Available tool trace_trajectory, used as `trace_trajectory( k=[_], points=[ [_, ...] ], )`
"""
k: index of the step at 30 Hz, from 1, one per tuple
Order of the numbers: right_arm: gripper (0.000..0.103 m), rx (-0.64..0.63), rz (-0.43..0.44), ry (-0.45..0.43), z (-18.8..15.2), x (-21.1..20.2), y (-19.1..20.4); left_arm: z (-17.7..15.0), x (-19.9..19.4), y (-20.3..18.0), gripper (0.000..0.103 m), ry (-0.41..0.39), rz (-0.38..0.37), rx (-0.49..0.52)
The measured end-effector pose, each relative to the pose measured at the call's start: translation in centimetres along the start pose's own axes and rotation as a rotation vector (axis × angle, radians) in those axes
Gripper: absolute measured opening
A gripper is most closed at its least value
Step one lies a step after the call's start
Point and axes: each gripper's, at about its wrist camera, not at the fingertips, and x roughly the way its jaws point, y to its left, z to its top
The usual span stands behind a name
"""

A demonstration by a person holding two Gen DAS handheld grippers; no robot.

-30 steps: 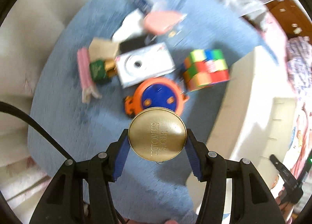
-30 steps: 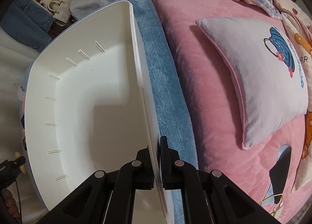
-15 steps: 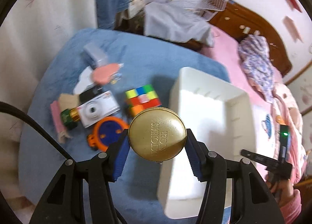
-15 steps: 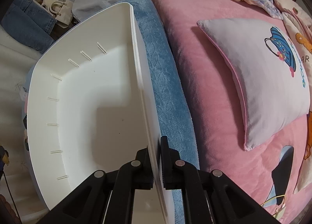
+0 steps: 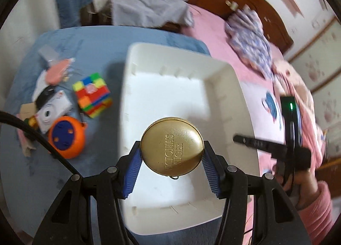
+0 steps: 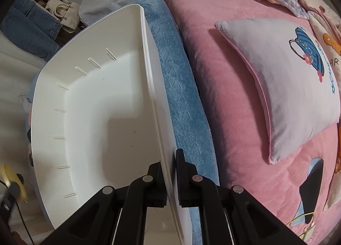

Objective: Organize rigid objects
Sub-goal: 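Carry the gold tin into the tray and open the left gripper, then move the left tool back to the orange-and-blue reel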

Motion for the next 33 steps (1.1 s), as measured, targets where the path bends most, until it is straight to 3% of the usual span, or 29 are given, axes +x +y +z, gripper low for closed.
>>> trace_trajectory(
  k=[9,15,20,27,33],
  points=[
    [0.006,-0.002,-0.005,-0.008,0.0,0.0,0.0,-1.1,1.5,-4.0,0.058,0.051,-0.042,0.156],
    [0.006,0.005,-0.006,-0.011,0.0,0.0,0.0,-1.2,1.6,-5.1,0.058,0.059,-0.031,0.215],
    [0.006,0.014,-0.008,-0.012,0.0,0.0,-0.1,-1.1,1.7,-6.0,0.059,0.079,-0.069,0.244],
    [0.006,0.032,-0.004,-0.015,-0.1,0.0,-0.3,-0.7,0.6,-7.0,0.078,0.04,-0.05,0.299],
    [0.006,0.034,-0.011,-0.019,-0.2,0.0,-0.3,-0.1,-0.7,-6.0,0.079,0.028,-0.025,0.283]
  ],
)
